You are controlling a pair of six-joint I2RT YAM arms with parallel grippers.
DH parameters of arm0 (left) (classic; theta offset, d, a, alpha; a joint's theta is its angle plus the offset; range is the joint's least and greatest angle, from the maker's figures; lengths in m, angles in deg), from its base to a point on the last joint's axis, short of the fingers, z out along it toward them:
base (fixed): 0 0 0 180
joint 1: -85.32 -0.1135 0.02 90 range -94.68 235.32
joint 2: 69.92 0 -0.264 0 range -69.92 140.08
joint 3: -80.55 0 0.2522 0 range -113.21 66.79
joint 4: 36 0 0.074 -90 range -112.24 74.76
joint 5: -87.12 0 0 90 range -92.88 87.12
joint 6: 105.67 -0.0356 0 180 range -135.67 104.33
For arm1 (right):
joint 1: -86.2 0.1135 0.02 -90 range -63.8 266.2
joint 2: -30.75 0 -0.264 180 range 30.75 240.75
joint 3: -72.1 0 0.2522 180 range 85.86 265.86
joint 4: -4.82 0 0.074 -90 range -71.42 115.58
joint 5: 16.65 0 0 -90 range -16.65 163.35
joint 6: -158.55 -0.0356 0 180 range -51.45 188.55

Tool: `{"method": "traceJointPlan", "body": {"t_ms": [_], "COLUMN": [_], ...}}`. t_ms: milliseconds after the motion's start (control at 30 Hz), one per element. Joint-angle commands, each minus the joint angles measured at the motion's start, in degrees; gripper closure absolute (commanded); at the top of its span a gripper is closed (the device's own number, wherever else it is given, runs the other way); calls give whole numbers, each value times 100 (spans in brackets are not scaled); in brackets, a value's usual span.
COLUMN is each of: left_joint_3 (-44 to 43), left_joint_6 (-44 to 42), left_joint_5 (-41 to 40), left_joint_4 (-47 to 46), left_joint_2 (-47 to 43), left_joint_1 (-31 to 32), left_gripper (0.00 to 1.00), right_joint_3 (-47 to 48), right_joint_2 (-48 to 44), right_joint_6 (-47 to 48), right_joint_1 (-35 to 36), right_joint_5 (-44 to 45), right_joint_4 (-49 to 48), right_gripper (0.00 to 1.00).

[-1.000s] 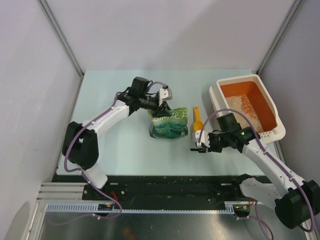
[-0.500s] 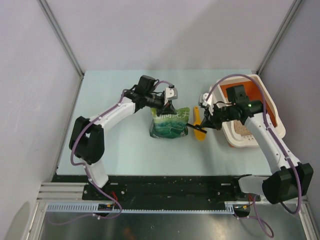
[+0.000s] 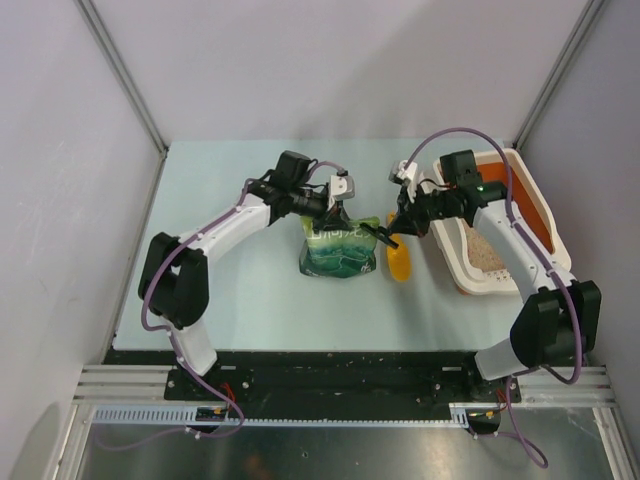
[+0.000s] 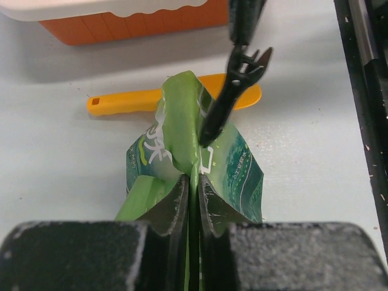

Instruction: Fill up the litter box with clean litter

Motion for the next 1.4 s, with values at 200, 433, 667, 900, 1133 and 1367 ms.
{"method": "traceJointPlan", "body": {"t_ms": [200, 433, 667, 900, 1133, 1367], "left_joint_3": [-139, -191, -183, -261, -314, -543], "left_joint_6": [53, 62, 53, -70, -53, 35], "left_joint_5": [872, 872, 785, 336, 257, 73], "left_joint_4": [-3, 6, 6, 6, 6, -3], "left_joint_2": [-46, 7, 68, 68, 112, -72], "left_joint_1": [44, 44, 52, 52, 52, -26], "left_gripper": [63, 61, 66, 80, 72, 58], "right_joint_3": [406, 406, 406, 406, 55, -385], "right_joint_2": [344, 485, 450, 239, 160, 238], "right_joint_6": [-564, -950, -1057, 2025, 3847, 4734], "right_joint_1": [-29, -11, 68, -55, 383, 1359], "right_joint_5": [-185, -185, -151, 323, 878, 1493], "right_joint_4": [-950, -1310, -1435, 1006, 2206, 1485], "right_gripper": [100, 100, 100, 72, 41, 41]}}
